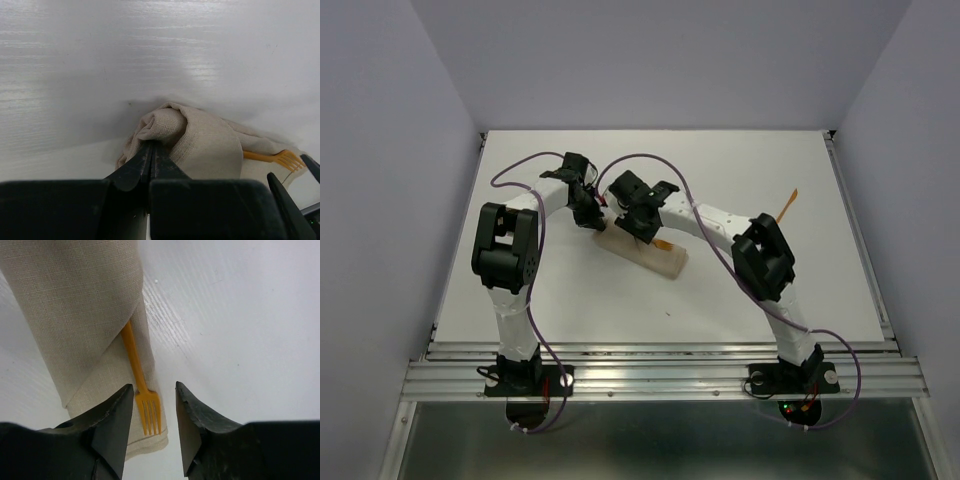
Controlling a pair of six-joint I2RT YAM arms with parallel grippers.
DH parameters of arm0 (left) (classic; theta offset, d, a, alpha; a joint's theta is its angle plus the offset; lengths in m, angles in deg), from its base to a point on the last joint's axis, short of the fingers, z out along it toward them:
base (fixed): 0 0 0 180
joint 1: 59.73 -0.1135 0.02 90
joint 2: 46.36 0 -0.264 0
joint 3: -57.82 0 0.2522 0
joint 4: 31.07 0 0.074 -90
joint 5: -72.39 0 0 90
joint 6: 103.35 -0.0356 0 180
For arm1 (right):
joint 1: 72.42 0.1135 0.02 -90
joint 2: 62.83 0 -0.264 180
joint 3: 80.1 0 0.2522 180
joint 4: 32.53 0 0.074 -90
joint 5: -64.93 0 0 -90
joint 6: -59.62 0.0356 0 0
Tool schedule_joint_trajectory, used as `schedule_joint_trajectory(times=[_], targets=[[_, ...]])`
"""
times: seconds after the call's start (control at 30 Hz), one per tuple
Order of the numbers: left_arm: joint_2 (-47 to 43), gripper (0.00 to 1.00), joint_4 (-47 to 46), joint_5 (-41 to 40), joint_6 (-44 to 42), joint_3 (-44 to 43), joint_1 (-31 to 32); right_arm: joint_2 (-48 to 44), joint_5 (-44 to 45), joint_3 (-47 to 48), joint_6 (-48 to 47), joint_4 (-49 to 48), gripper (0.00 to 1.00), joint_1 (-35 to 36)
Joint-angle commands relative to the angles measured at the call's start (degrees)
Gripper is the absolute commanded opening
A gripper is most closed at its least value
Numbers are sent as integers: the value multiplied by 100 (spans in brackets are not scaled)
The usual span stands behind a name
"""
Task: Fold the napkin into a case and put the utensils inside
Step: Insert the fork into the folded napkin, then move the knife to the corner of the board.
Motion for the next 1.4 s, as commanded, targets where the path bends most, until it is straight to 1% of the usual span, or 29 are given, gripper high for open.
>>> schedule_joint_trajectory(times=[0.0, 0.2, 0.3, 0.33, 0.4, 0.43, 0.47, 0.5, 0.53, 0.57, 0.6, 0.63, 0.7, 0.73, 0.8, 0.83, 0.97, 1.07, 1.17, 1.27, 1.37], targets=[[-13, 0, 138, 26, -107, -266, -9, -753, 140, -84, 185, -356, 46, 41], [13, 0, 138, 52, -107, -275, -9, -982, 157, -313, 299, -409, 47, 41], [-4, 0, 146, 43, -115, -266, -9, -1218, 61, -453, 632, -575, 47, -283], [-13, 0, 138, 34, -116, -266, -9, -1324, 26, -540, 912, -698, 47, -406], [-13, 0, 138, 26, -116, -248, -9, -1745, 9, -936, 1291, -1207, 47, -827], [-13, 0, 138, 26, -116, -240, -9, -1895, -18, -1076, 1675, -1365, 46, -968], [-13, 0, 138, 26, -124, -239, -9, -2035, 165, -1356, 1975, -1680, 46, -1257], [-22, 0, 129, 26, -124, -239, -9, -2280, 306, -1454, 2326, -1744, 49, -1451], [-31, 0, 138, 17, -124, -239, -9, -2387, 333, -1542, 2913, -1788, 50, -1670], [-40, 0, 146, 8, -116, -248, -9, -2484, 220, -1656, 3179, -1824, 50, -1925], [-92, 0, 155, -27, -107, -248, -9, -2581, 219, -1779, 3504, -1859, 53, -2180], [-197, 0, 155, -97, -98, -257, -9, -2773, 123, -2076, 3977, -1929, 62, -2696], [-303, 1, 173, -229, -72, -266, -9, -2959, 44, -2429, 4314, -2017, 67, -3191], [-364, 2, 182, -299, -54, -283, -9, -3047, 52, -2762, 4560, -2061, 72, -3619], [-522, 3, 278, -562, -28, -344, -9, -3258, 245, -3054, 4711, -2131, 77, -4017], [-575, 4, 322, -676, -19, -371, -9, -3284, 324, -3264, 4764, -2149, 80, -4367], [-865, 8, 498, -1168, -10, -476, -18, -3083, 325, -3503, 4755, -2167, 80, -4975], [-1023, 8, 612, -1406, -28, -503, -27, -2680, 316, -3556, 4686, -2333, 79, -5205], [-1120, 8, 674, -1512, -54, -503, -27, -2345, 211, -3407, 4527, -2360, 76, -5259], [-1235, 8, 735, -1565, -45, -512, -27, -1994, -52, -3284, 4430, -2395, 75, -5259], [-1384, 8, 762, -1548, -54, -459, -27, -1765, -597, -3336, 4360, -2553, 75, -5259]])
